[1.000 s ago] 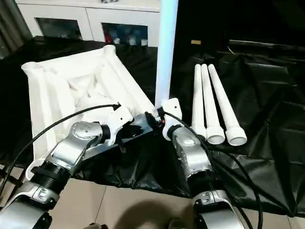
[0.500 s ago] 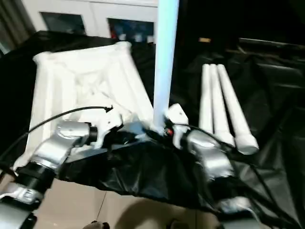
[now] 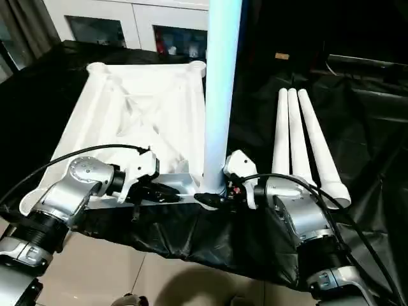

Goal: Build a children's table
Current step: Rotate leg to tighten

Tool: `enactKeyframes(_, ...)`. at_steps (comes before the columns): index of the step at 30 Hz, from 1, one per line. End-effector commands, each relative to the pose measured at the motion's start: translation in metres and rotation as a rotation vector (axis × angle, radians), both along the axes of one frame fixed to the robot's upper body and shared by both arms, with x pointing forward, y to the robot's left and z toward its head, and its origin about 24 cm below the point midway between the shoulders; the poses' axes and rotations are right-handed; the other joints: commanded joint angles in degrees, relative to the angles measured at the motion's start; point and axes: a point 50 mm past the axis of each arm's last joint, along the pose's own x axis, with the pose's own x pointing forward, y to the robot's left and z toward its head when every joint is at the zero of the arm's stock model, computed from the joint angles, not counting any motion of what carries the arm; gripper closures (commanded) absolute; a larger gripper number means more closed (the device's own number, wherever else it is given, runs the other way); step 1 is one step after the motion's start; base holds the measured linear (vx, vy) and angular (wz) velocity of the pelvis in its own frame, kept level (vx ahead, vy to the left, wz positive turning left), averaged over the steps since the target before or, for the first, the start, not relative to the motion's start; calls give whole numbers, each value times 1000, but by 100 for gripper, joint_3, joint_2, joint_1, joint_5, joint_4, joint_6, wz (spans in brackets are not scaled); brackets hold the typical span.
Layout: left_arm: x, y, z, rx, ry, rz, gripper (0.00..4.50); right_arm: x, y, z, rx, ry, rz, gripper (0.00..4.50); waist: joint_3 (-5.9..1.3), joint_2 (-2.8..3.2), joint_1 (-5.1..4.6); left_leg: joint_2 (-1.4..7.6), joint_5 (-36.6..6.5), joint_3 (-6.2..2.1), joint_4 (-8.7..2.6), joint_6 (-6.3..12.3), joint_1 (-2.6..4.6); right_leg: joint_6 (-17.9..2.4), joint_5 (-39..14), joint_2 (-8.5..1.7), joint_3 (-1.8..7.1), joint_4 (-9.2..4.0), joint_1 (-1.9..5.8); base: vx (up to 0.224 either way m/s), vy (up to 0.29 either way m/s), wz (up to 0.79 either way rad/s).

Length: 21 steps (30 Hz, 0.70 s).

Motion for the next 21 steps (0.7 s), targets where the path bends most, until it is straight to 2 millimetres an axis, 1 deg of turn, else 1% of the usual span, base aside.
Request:
enactKeyframes(1,8,-5,10,-15,-46,27,450,-18,25,-13,10,79,173,176,-356,-21,-18,-177,-1282,218,-387,406,46,-1377,-776,181,-71,-256,352,0,0,0)
enactKeyframes(3,10,-9,8,-26,-61,82,450,-10,30,-16,39,58,42,176,-357,-22,-27,-177,-1228,219,-385,416,39,-1413,-678,175,-71,-248,349,0,0,0)
enactKeyframes(4,11,-12,7,-30,-74,115,450,-5,32,-18,48,43,-35,176,-354,-18,-42,-178,-1276,216,-394,374,36,-1397,-766,169,-71,-253,344,0,0,0)
enactKeyframes(5,13,-18,4,-26,-96,175,450,2,36,-22,54,36,-158,177,-336,-27,-59,-180,-1410,222,-409,303,42,-1352,-1005,165,-68,-284,323,0,0,0)
enactKeyframes(6,15,-21,3,-20,-114,209,450,6,38,-25,54,35,-227,177,-325,-24,-74,-183,-1479,209,-426,241,29,-1290,-1187,160,-74,-293,333,0,0,0)
enactKeyframes(7,15,-21,3,-20,-117,214,450,7,39,-25,54,35,-236,178,-317,-23,-93,-185,-1561,208,-441,177,26,-1220,-1402,157,-77,-311,326,0,0,0)
enactKeyframes(8,17,-24,2,-14,-120,251,450,8,42,-27,55,33,-277,178,-310,-38,-116,-194,-1728,191,-464,96,30,-1045,-1804,157,-90,-347,331,0,0,0)
enactKeyframes(9,20,-32,0,-15,-120,330,450,11,51,-29,75,46,-346,178,-302,-25,-144,-185,-1831,203,-468,62,45,-959,-1958,158,-70,-370,290,0,0,0)
enactKeyframes(10,20,-37,0,-24,-116,366,450,12,56,-30,85,53,-392,178,-293,-2,-152,-183,-1945,192,-477,18,53,-910,-2102,161,-71,-390,272,0,0,0)
enactKeyframes(11,20,-43,0,-39,-111,394,450,13,63,-31,99,63,-429,178,-297,-20,-157,-192,-1972,195,-474,21,52,-876,-2145,169,-74,-408,271,0,0,0)
enactKeyframes(12,20,-43,0,-39,-111,394,450,13,63,-31,99,63,-429,178,-298,-26,-161,-195,-1968,187,-486,16,38,-830,-2170,169,-78,-411,273,0,0,0)
enactKeyframes(13,19,-47,0,-49,-107,411,450,14,68,-31,107,69,-453,178,-295,-24,-159,-198,-2036,191,-482,27,46,-789,-2242,174,-82,-428,255,0,0,0)
enactKeyframes(14,16,-56,0,-67,-104,426,450,16,79,-32,95,56,-525,178,-291,-23,-165,-200,-2056,194,-483,28,41,-777,-2272,173,-78,-434,245,0,0,0)
enactKeyframes(16,13,-64,-1,-78,-113,417,450,19,90,-33,90,50,-583,178,-284,-33,-189,-218,-2046,176,-504,-28,10,-669,-2446,171,-96,-453,250,0,0,0)
enactKeyframes(17,13,-65,-1,-81,-114,412,450,19,92,-33,93,49,-591,178,-285,-27,-196,-220,-2082,172,-508,-34,14,-636,-2501,173,-101,-459,247,0,0,0)
enactKeyframes(18,12,-66,-1,-83,-114,409,450,19,93,-32,98,49,-587,143,-284,-26,-199,-220,-2167,173,-506,-25,32,-589,-2554,180,-102,-479,232,0,0,0)
enactKeyframes(19,11,-67,-1,-83,-114,397,450,19,95,-31,126,59,-584,108,-293,-51,-197,-217,-2202,178,-500,-1,43,-579,-2558,183,-100,-487,223,0,0,0)
enactKeyframes(21,8,-67,-2,-84,-122,355,450,19,94,-29,146,69,-564,99,-285,-26,-199,-207,-2239,170,-514,45,23,-593,-2458,185,-96,-480,225,0,0,0)
